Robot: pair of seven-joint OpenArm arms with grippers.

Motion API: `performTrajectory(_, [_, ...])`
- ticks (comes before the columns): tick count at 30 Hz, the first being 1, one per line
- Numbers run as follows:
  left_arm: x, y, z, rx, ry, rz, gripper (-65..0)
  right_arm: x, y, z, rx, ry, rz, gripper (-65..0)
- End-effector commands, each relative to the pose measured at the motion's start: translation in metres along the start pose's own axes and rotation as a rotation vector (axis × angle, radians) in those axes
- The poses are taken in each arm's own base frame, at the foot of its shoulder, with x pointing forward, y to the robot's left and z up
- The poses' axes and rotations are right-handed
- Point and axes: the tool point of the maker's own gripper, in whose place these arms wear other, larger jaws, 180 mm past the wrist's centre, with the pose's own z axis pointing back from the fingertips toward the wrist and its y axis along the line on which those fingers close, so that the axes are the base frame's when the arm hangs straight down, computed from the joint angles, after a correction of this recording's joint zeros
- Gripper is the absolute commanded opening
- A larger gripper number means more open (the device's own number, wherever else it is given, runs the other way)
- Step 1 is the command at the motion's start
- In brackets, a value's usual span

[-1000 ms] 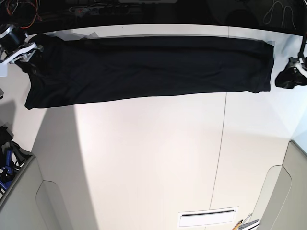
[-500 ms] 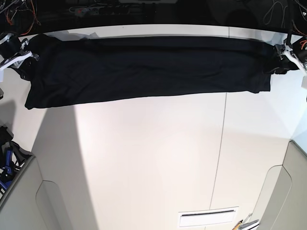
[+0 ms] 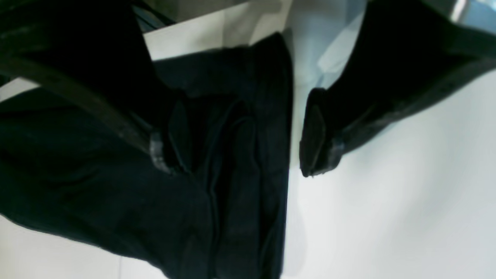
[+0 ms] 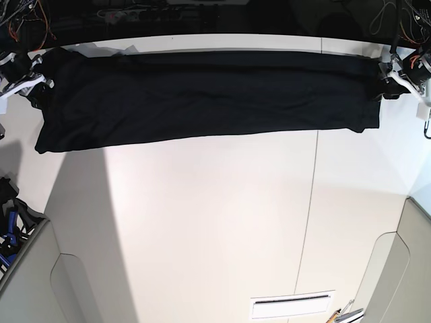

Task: Fold the T-shirt properly
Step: 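Regrasp the folded strip's ends with both grippers and straighten it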

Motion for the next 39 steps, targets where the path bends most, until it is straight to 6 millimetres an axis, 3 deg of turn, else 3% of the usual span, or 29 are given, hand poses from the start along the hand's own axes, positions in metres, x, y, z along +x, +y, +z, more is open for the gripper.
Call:
performTrajectory(1, [0.014,0.002,0.005,0.004,-0.033,-0.031,-19.5,0.016,0.002,0.004,0.014,-0.05,0.016,-65.0])
performTrajectory(8, [0.01,0.002,0.004,0.008,-0.016,-0.032,-19.5,0.017,0.004,0.004,0.027,-0.058,0.007,-65.0])
performTrajectory(15, [-0.024,-0.03,-0.017,-0.098,0.138,-0.055,-19.5,0.019,0.008,0.004,0.05,-0.067,-0.009,-65.0])
performTrajectory(20, [-0.03,-0.042,-0.025,-0.129,0.151,-0.07,-20.0,0.016,0.008,0.004,0.049,-0.049,-0.009,-65.0])
performTrajectory(22, [-0.03,-0.041,-0.025,-0.128,0.151,-0.07,-26.1,0.016,0.008,0.004,0.049,-0.05,-0.009,-65.0])
performTrajectory(25, [-0.029,-0.041,-0.025,-0.125,0.147,-0.072,-53.9,0.017,0.01,0.004,0.058,-0.056,-0.014,-65.0])
performTrajectory(26, [-0.027,-0.041,-0.025,-0.126,0.133,-0.071,-61.5,0.018,0.011,0.004,0.066,-0.059,-0.019,-65.0])
performTrajectory(27, [-0.023,-0.042,-0.026,-0.127,0.11,-0.069,-65.0,0.019,0.013,0.005,0.078,-0.063,-0.02,-65.0])
performTrajectory(39, [0.054,-0.021,-0.014,-0.053,-0.11,-0.077,-65.0,0.05,0.049,0.021,0.154,-0.129,0.077,-65.0])
